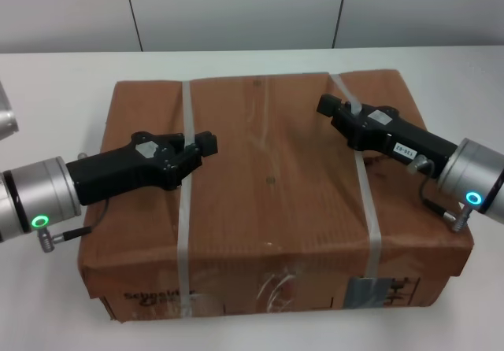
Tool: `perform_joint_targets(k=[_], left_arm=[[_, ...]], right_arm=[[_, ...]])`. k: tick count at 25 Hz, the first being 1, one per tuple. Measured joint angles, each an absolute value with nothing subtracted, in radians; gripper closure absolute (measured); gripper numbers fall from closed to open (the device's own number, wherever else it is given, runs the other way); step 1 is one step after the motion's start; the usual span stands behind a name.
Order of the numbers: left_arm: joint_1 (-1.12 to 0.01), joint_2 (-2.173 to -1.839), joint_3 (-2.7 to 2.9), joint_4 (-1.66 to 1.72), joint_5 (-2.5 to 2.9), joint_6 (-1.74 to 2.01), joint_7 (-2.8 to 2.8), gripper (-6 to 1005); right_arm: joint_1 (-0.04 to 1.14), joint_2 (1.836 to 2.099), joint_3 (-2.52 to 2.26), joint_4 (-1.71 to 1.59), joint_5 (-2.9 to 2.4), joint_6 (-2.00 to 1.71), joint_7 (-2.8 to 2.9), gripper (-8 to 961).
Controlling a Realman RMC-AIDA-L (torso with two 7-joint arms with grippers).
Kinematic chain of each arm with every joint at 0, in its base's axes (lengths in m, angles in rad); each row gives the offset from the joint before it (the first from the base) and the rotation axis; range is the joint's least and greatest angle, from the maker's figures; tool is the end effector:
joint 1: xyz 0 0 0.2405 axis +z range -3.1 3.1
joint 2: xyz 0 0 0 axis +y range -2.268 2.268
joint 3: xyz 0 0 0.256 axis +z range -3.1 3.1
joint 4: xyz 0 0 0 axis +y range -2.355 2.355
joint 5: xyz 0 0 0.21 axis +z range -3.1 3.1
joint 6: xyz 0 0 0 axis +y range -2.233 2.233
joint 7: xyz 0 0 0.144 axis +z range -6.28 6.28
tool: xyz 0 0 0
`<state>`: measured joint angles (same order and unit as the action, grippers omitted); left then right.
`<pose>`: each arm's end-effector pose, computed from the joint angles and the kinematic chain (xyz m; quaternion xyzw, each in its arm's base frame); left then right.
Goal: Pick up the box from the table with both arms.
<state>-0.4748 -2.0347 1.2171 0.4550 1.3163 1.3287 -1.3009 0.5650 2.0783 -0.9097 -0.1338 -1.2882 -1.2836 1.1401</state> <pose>-0.2536 0.3297 -0.0358 -0.8916 -0.2701 -0.3307 0.1507 0.2698 0.3344 -0.0553 -0.8158 0.3612 0.3901 0.2278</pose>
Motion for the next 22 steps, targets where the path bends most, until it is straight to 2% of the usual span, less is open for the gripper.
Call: perform_joint_targets(k=[22], left_arm=[[-0.42,-2.036,1.216,0.519,1.313,1.454,-1.305,927]], right_arm=[[0.509,2.078,-0.91,-0.149,-1.272,-1.426,1.132,911]])
